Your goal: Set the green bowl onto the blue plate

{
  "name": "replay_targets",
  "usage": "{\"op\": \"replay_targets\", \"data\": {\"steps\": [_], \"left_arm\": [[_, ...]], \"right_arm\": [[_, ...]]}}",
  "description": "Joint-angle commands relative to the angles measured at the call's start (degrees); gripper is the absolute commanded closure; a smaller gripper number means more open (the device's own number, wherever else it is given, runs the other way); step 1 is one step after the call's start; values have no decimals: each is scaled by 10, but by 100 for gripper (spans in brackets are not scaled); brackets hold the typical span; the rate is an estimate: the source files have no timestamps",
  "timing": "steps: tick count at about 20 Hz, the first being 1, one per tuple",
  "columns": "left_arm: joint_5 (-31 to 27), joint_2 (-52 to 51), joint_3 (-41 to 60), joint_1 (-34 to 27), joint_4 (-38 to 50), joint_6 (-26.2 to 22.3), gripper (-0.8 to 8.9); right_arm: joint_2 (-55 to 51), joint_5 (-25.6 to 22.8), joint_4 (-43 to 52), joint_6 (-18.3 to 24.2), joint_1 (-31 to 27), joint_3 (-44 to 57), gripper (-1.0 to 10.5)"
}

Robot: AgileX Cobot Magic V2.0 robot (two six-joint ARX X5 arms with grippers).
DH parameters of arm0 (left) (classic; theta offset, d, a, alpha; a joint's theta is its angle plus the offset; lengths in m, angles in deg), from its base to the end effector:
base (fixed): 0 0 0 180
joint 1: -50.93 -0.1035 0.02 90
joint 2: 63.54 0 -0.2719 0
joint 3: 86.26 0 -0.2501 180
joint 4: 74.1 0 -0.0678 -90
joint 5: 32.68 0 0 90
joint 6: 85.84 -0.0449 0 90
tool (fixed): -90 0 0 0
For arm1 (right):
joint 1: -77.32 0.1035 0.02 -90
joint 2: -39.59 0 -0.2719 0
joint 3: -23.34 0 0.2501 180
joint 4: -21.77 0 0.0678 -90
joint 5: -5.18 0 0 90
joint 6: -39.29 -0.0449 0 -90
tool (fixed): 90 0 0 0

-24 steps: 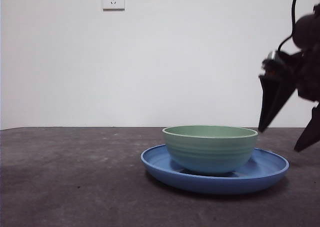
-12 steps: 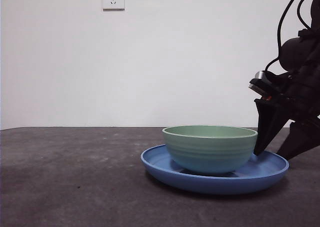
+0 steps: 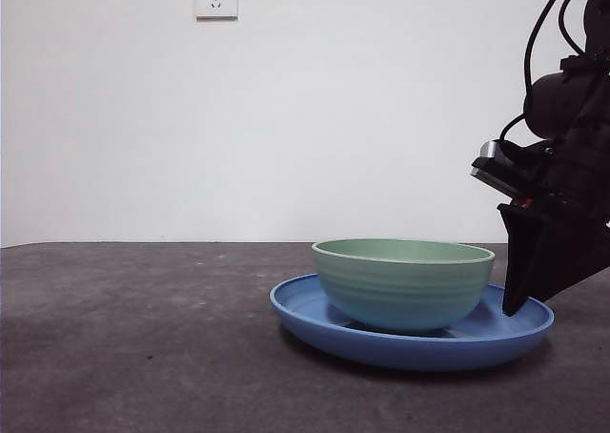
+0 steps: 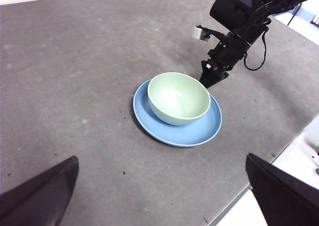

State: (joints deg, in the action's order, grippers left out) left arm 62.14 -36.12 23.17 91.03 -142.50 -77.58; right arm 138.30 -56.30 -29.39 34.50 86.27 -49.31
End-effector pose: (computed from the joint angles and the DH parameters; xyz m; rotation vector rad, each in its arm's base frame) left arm 0.0457 -0.0434 0.3518 0.0023 0.4848 -0.7374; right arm 0.3025 0.0693 0.1578 0.3009 1.3734 0.4947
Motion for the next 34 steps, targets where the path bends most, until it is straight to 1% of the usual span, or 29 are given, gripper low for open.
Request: {"op": "replay_targets", "data": {"steps": [1, 6, 9, 13, 18, 21, 28, 34], "left_arm": [[1, 4, -7, 3, 5, 0, 216], [1, 4, -7, 3, 5, 0, 216], [1, 4, -7, 3, 5, 0, 216], [1, 4, -7, 3, 5, 0, 216], [1, 4, -7, 3, 5, 0, 216], [1, 4, -7, 3, 5, 0, 216], [1, 4, -7, 3, 5, 0, 216], [1, 4, -7, 3, 5, 0, 216]], "right_arm": [[10, 0, -3, -7, 3, -16, 937], [9, 0, -61, -4, 8, -82, 937], [9, 0, -83, -6, 21, -128, 937], [9, 0, -87, -38, 55, -164, 937], [15, -2, -51, -83, 116, -166, 937], [38, -1, -31, -98, 138, -166, 937], [93, 0, 0, -102, 137, -166, 937], [115, 0, -1, -101, 134, -166, 937]]}}
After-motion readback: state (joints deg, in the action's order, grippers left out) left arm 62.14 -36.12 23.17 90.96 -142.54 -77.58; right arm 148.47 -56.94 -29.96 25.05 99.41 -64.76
